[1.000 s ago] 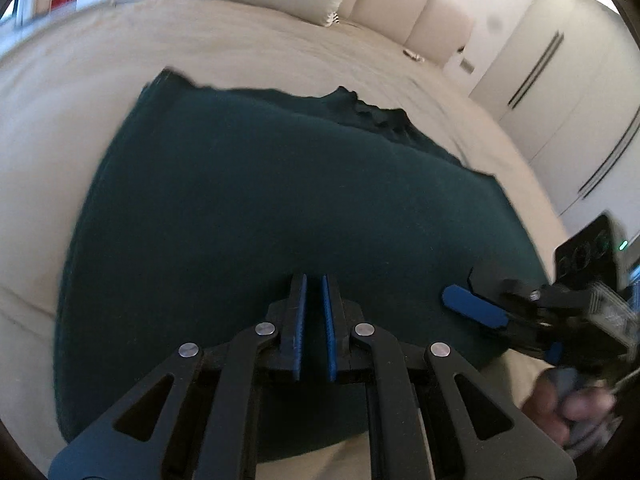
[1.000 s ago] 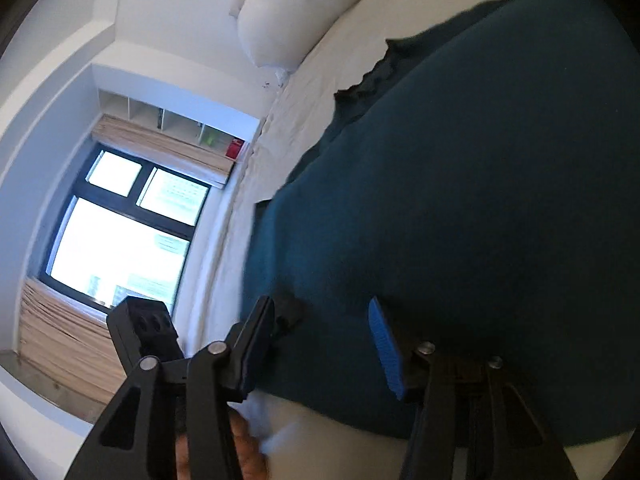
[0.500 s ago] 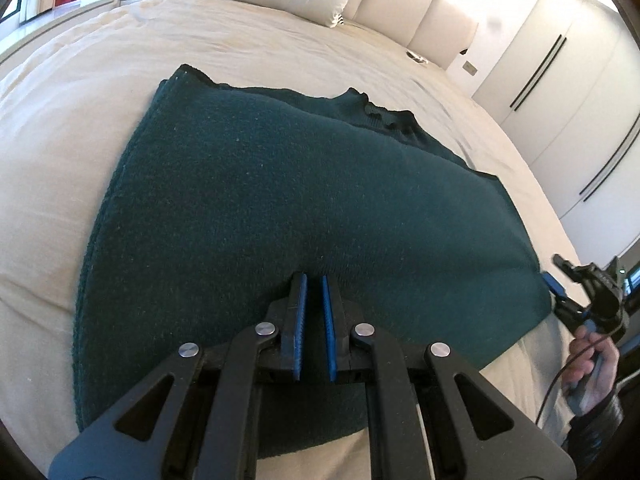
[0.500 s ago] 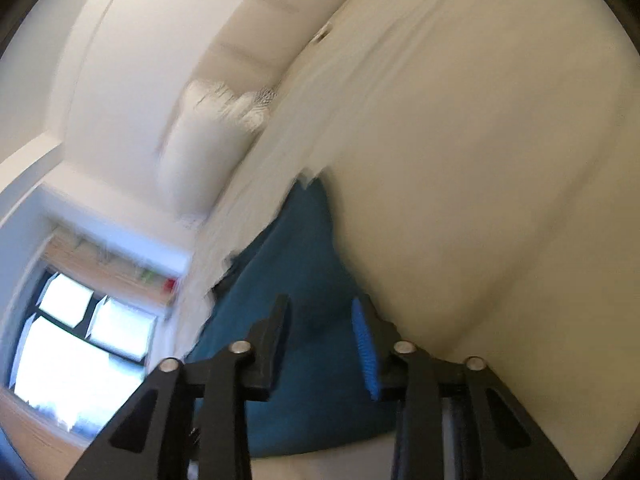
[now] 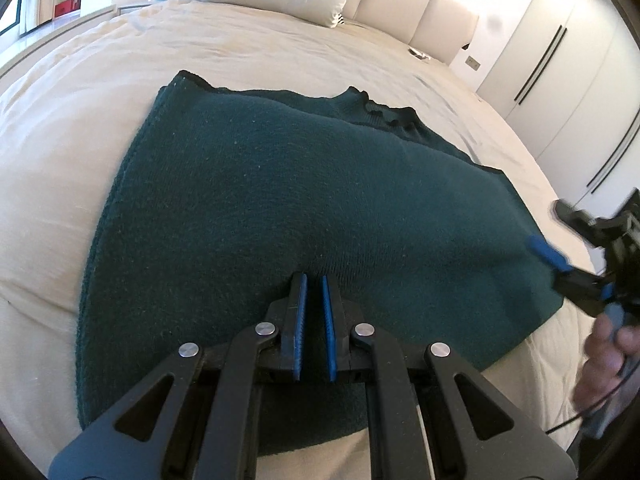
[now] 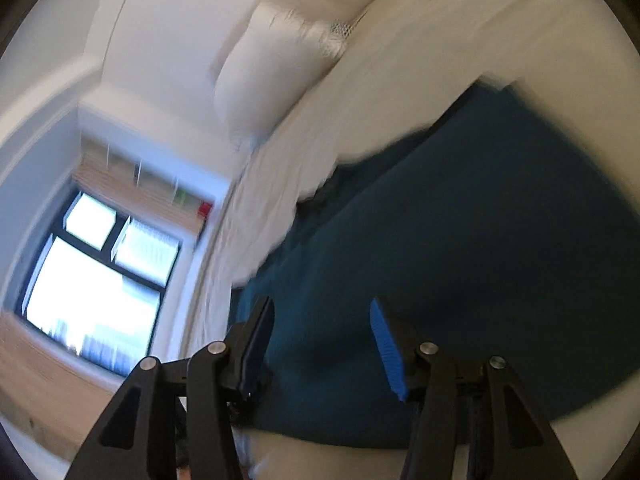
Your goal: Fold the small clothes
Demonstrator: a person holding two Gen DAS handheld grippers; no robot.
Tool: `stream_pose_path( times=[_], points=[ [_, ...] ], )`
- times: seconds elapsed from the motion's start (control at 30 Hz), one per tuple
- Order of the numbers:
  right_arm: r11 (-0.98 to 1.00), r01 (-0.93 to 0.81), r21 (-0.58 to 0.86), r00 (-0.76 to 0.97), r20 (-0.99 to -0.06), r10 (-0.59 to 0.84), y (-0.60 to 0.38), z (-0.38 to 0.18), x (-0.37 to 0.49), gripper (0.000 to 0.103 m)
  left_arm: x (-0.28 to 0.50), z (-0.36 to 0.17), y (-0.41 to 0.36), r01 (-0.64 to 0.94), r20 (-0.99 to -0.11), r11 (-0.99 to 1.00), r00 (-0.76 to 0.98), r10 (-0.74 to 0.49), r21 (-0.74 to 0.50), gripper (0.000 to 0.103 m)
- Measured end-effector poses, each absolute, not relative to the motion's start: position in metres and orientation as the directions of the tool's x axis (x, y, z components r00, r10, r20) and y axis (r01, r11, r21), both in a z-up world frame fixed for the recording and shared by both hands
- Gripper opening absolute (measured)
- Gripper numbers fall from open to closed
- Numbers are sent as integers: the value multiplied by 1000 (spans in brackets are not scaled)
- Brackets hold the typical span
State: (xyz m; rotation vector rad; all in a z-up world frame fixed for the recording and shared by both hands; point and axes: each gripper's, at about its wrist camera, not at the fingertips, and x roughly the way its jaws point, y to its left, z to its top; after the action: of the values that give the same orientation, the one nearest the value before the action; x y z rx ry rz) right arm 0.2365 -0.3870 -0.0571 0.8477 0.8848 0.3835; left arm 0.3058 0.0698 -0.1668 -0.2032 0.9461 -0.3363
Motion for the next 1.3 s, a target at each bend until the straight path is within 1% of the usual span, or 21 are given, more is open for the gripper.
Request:
stream_pose_path(
  times=[0.1,0.13,0.2,0.3,0.4,0.43,0.47,0.6,0.67,0.73,0.8,0.87,0.9,0.93,1.0,1.03,1.07,1.1,1.2,1.3],
  points=[
    [624,64,779,560,-546,624,-379,-78,240,54,306,-166,70,197,-761,931,537,-364,-307,8],
    [631,69,773,558,-554,618,-379,-84,240,52,305,-166,70,199,-762,932,537,-362,-303,8],
    [616,65,785,561,-539,628,-379,-92,224,41,305,-166,70,200,-763,933,536,-360,-300,8],
    [588,81,805,585,-516,626,-394,-95,206,35,305,-165,72,199,-766,934,534,-357,-297,8],
    [579,109,808,627,-508,591,-420,-92,189,35,304,-163,76,189,-769,936,534,-352,-298,8],
    [579,117,807,636,-509,581,-421,-92,203,35,304,-162,79,182,-769,937,536,-350,-299,8],
    [582,126,803,646,-512,567,-434,-89,197,35,303,-161,83,175,-769,938,538,-346,-300,8],
    [584,178,792,687,-525,502,-469,-84,183,36,297,-156,115,110,-767,944,557,-318,-311,8],
    [575,212,790,710,-529,465,-486,-82,176,38,291,-150,145,45,-758,945,585,-288,-324,8],
    [571,234,787,734,-528,427,-497,-75,167,45,286,-145,172,-27,-752,936,603,-265,-351,8],
    [573,244,783,757,-523,392,-505,-64,158,57,284,-143,200,-123,-769,928,602,-213,-353,8],
    [572,238,785,776,-508,374,-505,-53,157,62,284,-142,222,-160,-759,891,599,-254,-425,9],
    [571,227,789,780,-499,379,-504,-48,156,63,285,-140,228,-161,-748,872,599,-286,-463,10],
    [573,211,792,779,-490,390,-500,-42,157,63,286,-139,230,-153,-741,863,597,-307,-481,13],
    [576,169,800,769,-472,431,-487,-32,164,67,292,-138,225,-116,-716,835,585,-381,-539,33],
    [575,154,803,762,-467,448,-480,-29,167,68,295,-140,220,-102,-701,811,572,-425,-575,64],
    [576,134,806,750,-462,473,-480,-25,165,70,300,-143,217,-95,-689,788,557,-465,-609,86],
    [580,107,807,732,-459,503,-469,-21,172,70,305,-146,211,-97,-684,770,537,-493,-631,86],
    [592,57,804,699,-455,551,-452,-14,180,72,320,-156,189,-71,-715,768,427,-553,-637,86],
    [600,15,800,653,-463,600,-430,-10,198,72,332,-167,185,-92,-734,761,360,-577,-643,86]
  ],
)
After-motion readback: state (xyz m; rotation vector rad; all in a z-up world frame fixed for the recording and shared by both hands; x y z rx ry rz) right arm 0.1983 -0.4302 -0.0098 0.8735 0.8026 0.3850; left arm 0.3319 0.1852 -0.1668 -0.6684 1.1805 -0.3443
